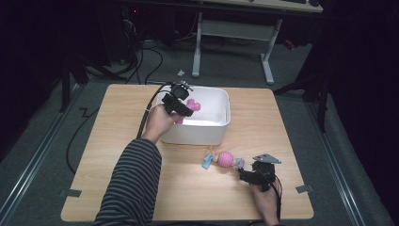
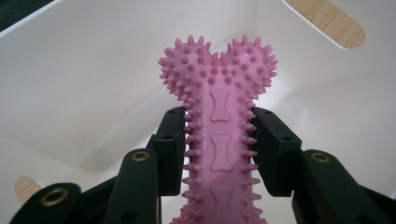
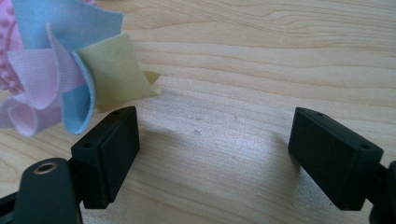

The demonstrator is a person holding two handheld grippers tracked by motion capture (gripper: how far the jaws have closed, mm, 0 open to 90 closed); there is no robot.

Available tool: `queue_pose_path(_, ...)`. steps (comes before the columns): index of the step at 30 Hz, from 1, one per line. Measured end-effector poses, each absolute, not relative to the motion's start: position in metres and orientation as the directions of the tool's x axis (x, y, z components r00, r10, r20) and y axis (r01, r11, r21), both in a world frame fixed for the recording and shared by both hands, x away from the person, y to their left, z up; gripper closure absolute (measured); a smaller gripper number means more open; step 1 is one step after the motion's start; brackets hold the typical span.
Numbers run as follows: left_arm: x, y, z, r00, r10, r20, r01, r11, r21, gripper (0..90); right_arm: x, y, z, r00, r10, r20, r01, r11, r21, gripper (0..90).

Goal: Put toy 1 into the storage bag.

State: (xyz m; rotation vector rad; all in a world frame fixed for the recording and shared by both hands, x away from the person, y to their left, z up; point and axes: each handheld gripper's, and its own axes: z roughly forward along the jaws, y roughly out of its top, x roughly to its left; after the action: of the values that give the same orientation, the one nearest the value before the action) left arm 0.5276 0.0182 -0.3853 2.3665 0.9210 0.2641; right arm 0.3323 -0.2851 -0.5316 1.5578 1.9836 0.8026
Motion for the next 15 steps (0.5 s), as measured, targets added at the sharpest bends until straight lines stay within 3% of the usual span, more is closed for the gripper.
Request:
queue_pose_path(4, 0.528, 0.018, -0.387, 0.741, 0.671, -0.024, 0.557, -0.594, 0.580, 56.9, 0.332, -0.285, -0.532, -0.229, 0.973, -0.020, 0.685, 0.176, 0.707, 16.3)
queue_pose_path(15, 0.519, 0.030, -0.373, 0.722, 0.692, -0.017, 0.539, -0.547, 0.641, 42.7, 0.332, -0.285, -0.532, -0.230, 0.973, -0.019, 0.686, 0.176, 0.706, 16.2)
